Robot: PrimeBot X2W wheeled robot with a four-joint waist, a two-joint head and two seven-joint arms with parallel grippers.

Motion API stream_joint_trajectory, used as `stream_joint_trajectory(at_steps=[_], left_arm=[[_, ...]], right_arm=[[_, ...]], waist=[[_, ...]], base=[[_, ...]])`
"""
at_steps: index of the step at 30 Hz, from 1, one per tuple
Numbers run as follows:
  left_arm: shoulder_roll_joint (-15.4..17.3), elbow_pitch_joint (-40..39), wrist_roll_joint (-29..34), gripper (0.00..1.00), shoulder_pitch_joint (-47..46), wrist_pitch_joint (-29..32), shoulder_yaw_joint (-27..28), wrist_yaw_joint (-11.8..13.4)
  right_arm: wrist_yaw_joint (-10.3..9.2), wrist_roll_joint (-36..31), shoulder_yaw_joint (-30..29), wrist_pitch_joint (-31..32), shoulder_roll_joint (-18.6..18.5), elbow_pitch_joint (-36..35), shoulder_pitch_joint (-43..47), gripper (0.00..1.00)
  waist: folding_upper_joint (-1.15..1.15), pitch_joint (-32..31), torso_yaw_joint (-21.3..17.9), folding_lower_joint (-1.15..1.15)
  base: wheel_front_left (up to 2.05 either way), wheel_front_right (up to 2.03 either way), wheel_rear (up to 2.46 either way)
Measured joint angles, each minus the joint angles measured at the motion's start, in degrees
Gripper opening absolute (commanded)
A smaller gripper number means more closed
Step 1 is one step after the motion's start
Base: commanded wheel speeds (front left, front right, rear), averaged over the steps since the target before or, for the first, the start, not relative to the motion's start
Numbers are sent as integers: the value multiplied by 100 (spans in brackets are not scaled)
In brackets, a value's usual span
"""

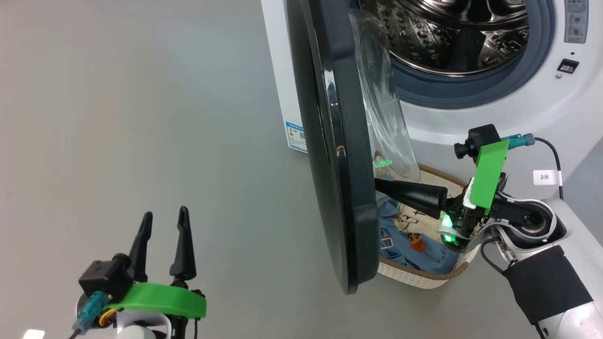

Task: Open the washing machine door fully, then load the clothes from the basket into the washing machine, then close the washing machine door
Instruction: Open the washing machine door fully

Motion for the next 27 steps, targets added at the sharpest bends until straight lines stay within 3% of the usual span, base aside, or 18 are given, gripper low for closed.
stream_joint_trajectory(at_steps=[9, 19, 21, 22, 23, 24, 27], left_arm=[[2, 9, 41, 100, 40, 0, 42, 0], [7, 12, 55, 100, 97, 0, 104, 35], [9, 15, 97, 100, 97, 0, 120, 34], [9, 19, 101, 100, 97, 0, 120, 34], [10, 24, 102, 100, 97, 0, 121, 33], [10, 26, 114, 100, 97, 0, 122, 27], [11, 34, 133, 100, 96, 0, 120, 18]], right_arm=[[1, 31, 87, 0, 25, 36, 14, 0], [1, 107, 43, -75, 109, -68, 55, 0], [1, 129, 1, -85, 124, -91, 113, 35], [1, 129, -14, -114, 123, -110, 120, 47], [1, 129, -33, -135, 123, -143, 121, 78], [1, 129, -44, -160, 120, -190, 122, 100], [1, 97, -79, -283, 114, -394, 167, 100]], waist=[[0, -35, -5, 0], [0, -98, -306, 0], [0, -118, -392, 0], [0, -127, -434, 0], [0, -135, -480, 0], [0, -143, -530, 0], [0, -160, -679, 0]], base=[[0, 0, 0], [0, 0, 0], [0, 0, 0], [0, 0, 0], [0, 0, 0], [0, 0, 0], [0, 0, 0]])
